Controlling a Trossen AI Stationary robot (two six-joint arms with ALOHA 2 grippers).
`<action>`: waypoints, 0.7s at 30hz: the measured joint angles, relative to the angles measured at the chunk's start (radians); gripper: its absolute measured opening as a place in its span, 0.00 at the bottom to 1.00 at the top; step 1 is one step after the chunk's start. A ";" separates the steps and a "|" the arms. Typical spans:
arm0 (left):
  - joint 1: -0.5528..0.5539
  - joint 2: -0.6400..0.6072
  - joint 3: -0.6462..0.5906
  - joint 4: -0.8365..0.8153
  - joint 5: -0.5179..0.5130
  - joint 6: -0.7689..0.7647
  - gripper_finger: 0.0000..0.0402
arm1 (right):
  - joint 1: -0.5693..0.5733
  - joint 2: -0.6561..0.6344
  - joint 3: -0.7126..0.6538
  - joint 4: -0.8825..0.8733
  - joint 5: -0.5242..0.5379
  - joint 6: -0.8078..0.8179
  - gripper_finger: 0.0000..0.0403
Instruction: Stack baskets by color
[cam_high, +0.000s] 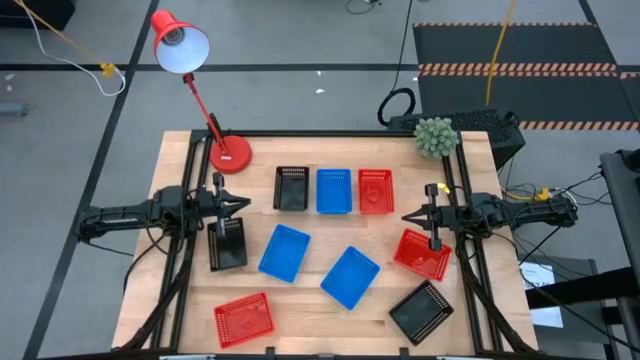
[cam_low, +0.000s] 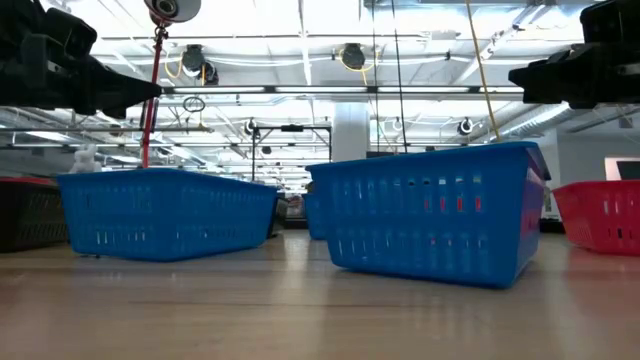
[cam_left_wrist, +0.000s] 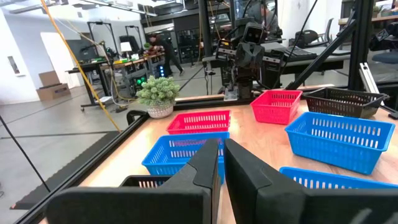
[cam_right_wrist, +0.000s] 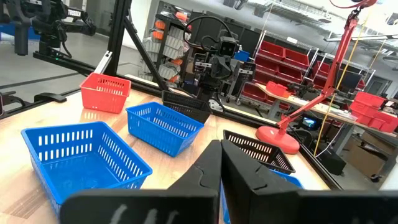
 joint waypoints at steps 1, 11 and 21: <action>0.000 0.000 0.000 0.000 0.000 0.000 0.08 | 0.000 0.000 0.000 0.000 0.000 0.000 0.00; 0.000 0.000 0.000 0.000 0.000 0.000 0.08 | 0.000 0.000 0.000 0.000 0.000 0.000 0.00; 0.000 0.000 0.000 0.000 0.000 0.000 0.08 | 0.000 0.000 0.000 0.000 0.000 0.000 0.00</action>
